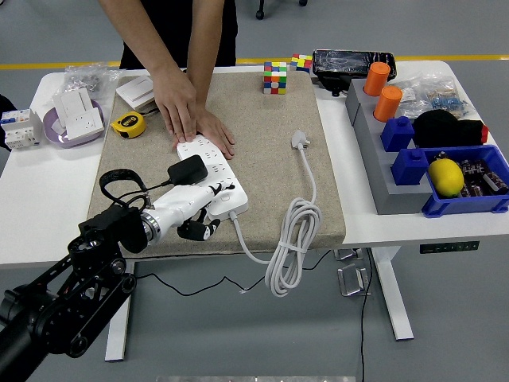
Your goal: Pick up the plug,place it near the board,insert it into the board,press the button
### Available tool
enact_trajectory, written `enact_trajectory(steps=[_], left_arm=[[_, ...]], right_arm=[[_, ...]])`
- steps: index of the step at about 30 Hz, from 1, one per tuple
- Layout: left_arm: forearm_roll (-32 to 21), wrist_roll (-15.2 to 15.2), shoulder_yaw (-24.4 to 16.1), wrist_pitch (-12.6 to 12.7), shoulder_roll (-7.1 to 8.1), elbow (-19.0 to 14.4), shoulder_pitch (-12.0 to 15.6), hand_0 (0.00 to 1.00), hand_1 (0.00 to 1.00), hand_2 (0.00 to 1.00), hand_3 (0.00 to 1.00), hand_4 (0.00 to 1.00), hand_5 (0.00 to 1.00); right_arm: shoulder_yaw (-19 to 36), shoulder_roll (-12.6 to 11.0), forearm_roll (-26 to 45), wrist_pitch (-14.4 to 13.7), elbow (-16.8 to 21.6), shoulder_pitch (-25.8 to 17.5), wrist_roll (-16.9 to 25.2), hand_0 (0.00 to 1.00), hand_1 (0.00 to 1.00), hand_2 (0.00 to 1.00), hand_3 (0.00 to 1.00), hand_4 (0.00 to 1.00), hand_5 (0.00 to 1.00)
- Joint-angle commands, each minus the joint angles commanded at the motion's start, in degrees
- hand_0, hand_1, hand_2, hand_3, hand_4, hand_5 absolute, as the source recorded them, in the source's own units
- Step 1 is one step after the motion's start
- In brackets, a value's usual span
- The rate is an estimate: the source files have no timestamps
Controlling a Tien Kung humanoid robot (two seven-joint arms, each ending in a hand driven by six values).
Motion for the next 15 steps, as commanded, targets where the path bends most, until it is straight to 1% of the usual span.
enact_trajectory(steps=[3, 4, 5, 15], left_arm=[[0.0, -0.2, 0.1, -0.7, 0.31, 0.4, 0.1, 0.164, 0.031, 0.145, 0.951, 0.544, 0.002], [0.0, -0.2, 0.1, -0.8, 0.36, 0.5, 0.1, 0.165, 0.031, 0.145, 0.930, 0.547, 0.002], [0.0, -0.2, 0.1, -1.0, 0.43, 0.5, 0.2, 0.165, 0.031, 0.145, 0.930, 0.547, 0.002], [0.0, -0.5, -0.1, -0.6, 0.51, 1.1, 0.0, 0.164, 0.031, 0.145, 0.924, 0.550, 0.002]], right_arm=[[-0.1, 0.0, 0.1, 0.0, 0.0, 0.0, 0.0, 0.818, 0.791, 0.753, 0.756, 0.998, 0.998], [0.0, 0.0, 0.1, 0.0, 0.0, 0.0, 0.0, 0.818, 0.791, 0.753, 0.756, 0.998, 0.998], [0.0, 0.0, 0.1, 0.0, 0.0, -0.1, 0.0, 0.818, 0.791, 0.753, 0.756, 0.998, 0.998], [0.0, 0.0, 0.2, 0.0, 0.0, 0.0, 0.0, 0.818, 0.790, 0.753, 0.756, 0.998, 0.998]])
